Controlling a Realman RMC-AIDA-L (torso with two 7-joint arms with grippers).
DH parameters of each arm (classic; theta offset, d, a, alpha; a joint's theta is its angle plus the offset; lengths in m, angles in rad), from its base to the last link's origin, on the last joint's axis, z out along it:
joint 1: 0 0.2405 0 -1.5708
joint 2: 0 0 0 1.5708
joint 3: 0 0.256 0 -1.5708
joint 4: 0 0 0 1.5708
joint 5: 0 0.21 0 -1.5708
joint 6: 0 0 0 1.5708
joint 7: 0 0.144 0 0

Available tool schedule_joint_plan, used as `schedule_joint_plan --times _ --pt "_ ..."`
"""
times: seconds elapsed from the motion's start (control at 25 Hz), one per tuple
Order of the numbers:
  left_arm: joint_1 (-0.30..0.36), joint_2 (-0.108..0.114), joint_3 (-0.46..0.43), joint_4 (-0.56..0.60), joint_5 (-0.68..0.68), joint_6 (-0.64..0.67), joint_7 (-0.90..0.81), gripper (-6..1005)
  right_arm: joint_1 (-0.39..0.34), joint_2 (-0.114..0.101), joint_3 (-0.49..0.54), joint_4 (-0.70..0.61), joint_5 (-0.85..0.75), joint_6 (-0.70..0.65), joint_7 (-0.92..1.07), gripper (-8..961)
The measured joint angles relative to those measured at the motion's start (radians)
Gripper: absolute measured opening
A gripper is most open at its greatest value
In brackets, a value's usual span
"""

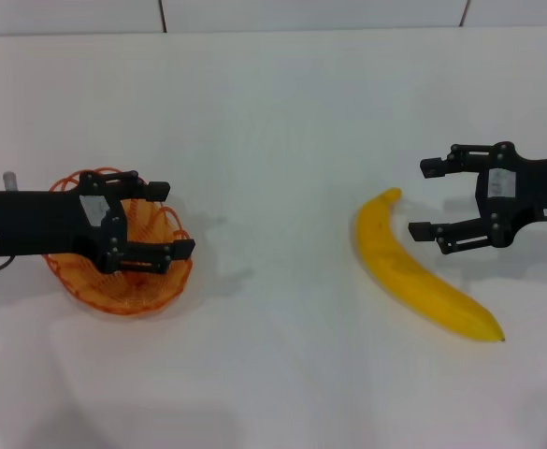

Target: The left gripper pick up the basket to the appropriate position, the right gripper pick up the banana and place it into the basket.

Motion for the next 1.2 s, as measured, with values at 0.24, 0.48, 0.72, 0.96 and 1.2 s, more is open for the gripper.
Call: schedule_joint_plan --times 0.24,0.48,0.72,0.96,1.2 --pt "-0.001 0.000 0.002 0.001 0.002 -0.007 0.005 879 0.002 0.000 0.000 0.002 0.000 0.003 0.000 892" --pt "-0.001 0.000 -0.001 0.001 -0.002 -0.007 0.001 879 0.002 0.004 -0.001 0.004 0.000 0.003 0.001 893" --pt "-0.006 0.002 -0.039 0.071 -0.012 -0.008 -0.138 878 0.002 0.006 0.000 0.006 0.000 0.011 0.001 893" --pt "-0.039 0.010 -0.084 0.220 0.155 -0.028 -0.408 877 0.011 0.007 -0.001 0.008 0.000 0.013 0.015 892" --pt "-0.114 0.010 -0.171 0.235 0.366 -0.032 -0.504 877 0.014 0.007 0.000 0.009 0.000 0.013 0.020 893"
